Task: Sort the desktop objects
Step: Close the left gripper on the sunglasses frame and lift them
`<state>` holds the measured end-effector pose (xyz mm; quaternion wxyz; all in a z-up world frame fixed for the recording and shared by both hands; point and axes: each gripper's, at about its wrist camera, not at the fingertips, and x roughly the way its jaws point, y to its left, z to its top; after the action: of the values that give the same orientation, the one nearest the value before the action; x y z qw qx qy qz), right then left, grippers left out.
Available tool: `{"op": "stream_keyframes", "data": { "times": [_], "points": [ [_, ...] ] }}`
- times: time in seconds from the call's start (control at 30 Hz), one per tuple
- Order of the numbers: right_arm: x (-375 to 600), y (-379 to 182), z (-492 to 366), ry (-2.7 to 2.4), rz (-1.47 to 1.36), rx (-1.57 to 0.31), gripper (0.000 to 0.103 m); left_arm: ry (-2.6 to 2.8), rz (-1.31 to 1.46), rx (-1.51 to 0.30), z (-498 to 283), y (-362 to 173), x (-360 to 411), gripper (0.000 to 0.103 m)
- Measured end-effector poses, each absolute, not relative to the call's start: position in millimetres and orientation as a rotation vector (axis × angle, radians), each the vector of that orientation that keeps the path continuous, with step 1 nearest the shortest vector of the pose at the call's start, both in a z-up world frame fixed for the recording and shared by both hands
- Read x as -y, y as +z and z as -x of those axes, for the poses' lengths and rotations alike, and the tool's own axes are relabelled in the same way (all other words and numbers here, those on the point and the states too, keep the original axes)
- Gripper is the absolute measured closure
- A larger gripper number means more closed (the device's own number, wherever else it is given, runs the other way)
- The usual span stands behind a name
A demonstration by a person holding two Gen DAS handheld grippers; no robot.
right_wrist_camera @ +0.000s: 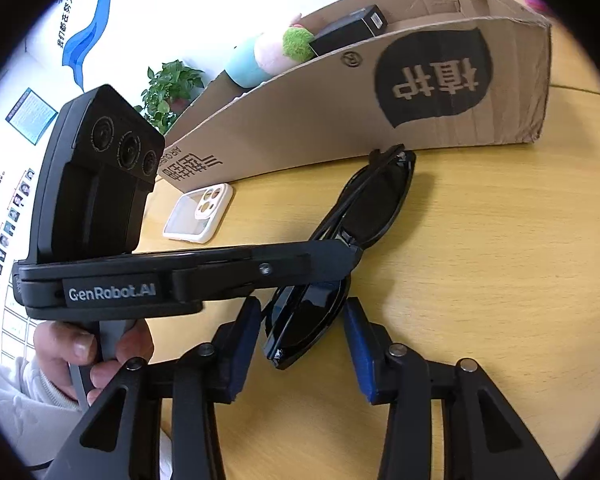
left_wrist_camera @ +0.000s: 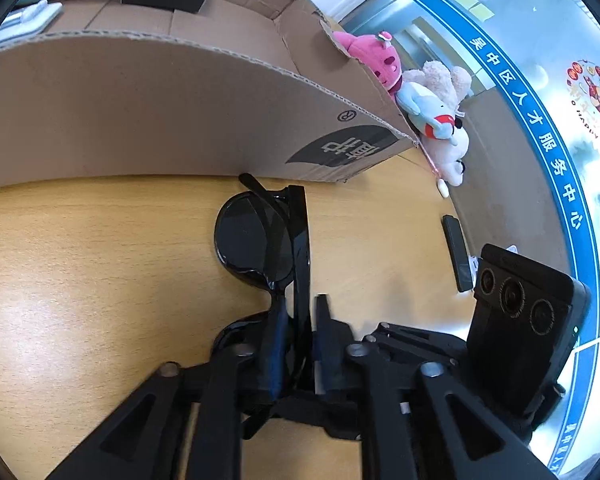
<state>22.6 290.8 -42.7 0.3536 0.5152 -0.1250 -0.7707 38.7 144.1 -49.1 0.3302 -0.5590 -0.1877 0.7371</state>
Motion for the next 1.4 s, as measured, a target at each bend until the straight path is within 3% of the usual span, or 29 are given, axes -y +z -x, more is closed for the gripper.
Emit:
{"op": "stream_keyframes", "data": {
  "times": [0.07,0.2,0.6,0.67,0.73,0.83,0.9,1.07,1.1,1.4],
  "points": [
    [-299.3,-41.8,-20.8,-1.999,-1.347,0.341,0.057,1.893,1.457,0.523,-35.7,-48.1,-144.1,0.067],
    [-322.3,-40.5,-17.4,-2.067,-1.367,0.390,0.036,1.892,1.430,0.542,-28.4,-39.1,-141.8,0.051],
    [-320.8,-28.6,-25.7,-2.127,-1.302,0.585,0.036,1.876,1.420,0.535,-5.4,-30.2,-138.4,0.049],
    [-320.7,-31.7,-24.5,-2.110,-1.312,0.572,0.046,1.871,1.426,0.503,-4.4,-30.7,-142.5,0.049],
    [-312.9,-35.6,-25.4,-2.085,-1.343,0.514,0.074,1.862,1.438,0.467,-3.9,-33.6,-147.6,0.049],
    [-306.3,-42.7,-31.2,-2.070,-1.376,0.452,0.085,1.858,1.470,0.389,-6.1,-38.8,-158.2,0.051],
    [-307.5,-44.3,-34.4,-2.068,-1.371,0.440,0.086,1.877,1.451,0.357,-9.1,-38.1,-159.7,0.053],
    [-313.5,-41.4,-40.1,-2.071,-1.351,0.388,0.086,1.882,1.436,0.303,-13.5,-38.9,-158.6,0.089],
    [-314.0,-41.2,-41.4,-2.068,-1.349,0.377,0.087,1.864,1.434,0.306,-14.8,-38.2,-158.6,0.092],
    [-311.8,-34.6,-48.3,-2.049,-1.346,0.280,0.087,1.805,1.490,0.295,-24.8,-49.7,-158.8,0.092]
  ]
}}
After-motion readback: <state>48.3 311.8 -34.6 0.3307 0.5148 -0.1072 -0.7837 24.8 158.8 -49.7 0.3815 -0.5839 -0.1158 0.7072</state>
